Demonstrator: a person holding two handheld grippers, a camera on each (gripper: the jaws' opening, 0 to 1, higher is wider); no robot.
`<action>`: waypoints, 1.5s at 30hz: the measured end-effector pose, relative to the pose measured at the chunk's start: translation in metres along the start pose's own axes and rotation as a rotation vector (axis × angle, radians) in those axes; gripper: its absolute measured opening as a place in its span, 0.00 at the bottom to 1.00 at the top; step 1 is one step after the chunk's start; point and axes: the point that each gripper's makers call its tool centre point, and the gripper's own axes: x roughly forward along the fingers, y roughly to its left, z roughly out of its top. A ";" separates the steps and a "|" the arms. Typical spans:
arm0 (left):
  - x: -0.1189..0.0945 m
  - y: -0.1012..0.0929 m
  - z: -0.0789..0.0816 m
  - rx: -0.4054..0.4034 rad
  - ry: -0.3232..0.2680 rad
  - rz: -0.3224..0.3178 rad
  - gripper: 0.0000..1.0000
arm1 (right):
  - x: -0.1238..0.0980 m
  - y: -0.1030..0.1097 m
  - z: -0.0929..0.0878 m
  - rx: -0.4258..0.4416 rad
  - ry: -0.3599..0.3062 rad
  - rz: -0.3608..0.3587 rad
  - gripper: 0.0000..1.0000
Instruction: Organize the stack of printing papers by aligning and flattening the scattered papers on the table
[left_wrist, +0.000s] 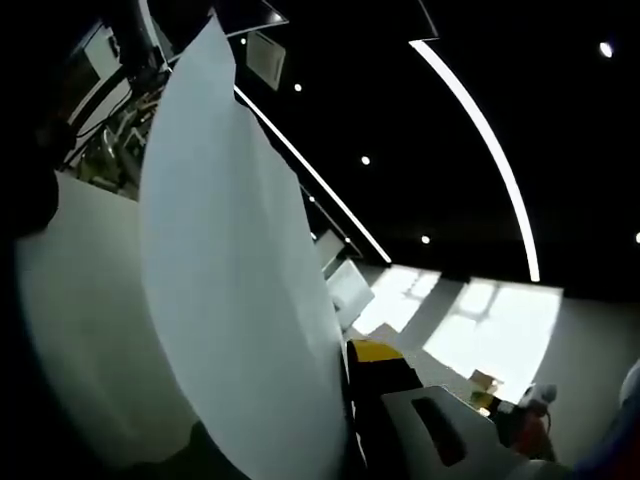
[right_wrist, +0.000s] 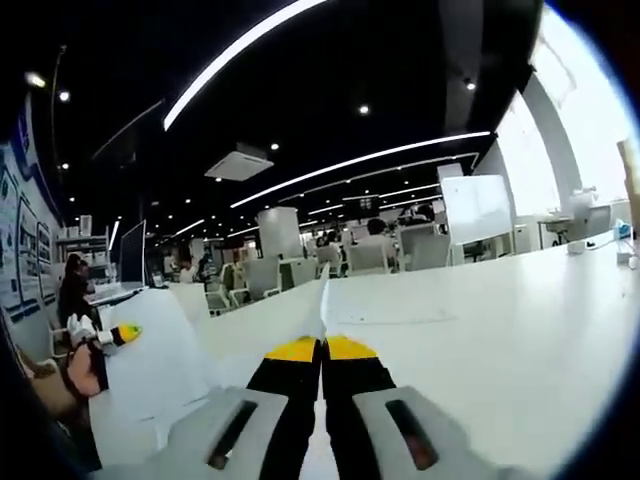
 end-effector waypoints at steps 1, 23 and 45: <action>0.000 0.000 0.000 0.001 0.000 0.000 0.08 | 0.000 0.001 0.002 -0.002 -0.004 0.001 0.00; 0.001 0.001 -0.001 0.002 0.001 0.002 0.08 | 0.007 0.021 0.021 -0.038 -0.028 0.072 0.00; 0.001 0.002 0.001 0.001 0.001 0.001 0.08 | 0.011 0.055 0.030 -0.058 -0.043 0.136 0.00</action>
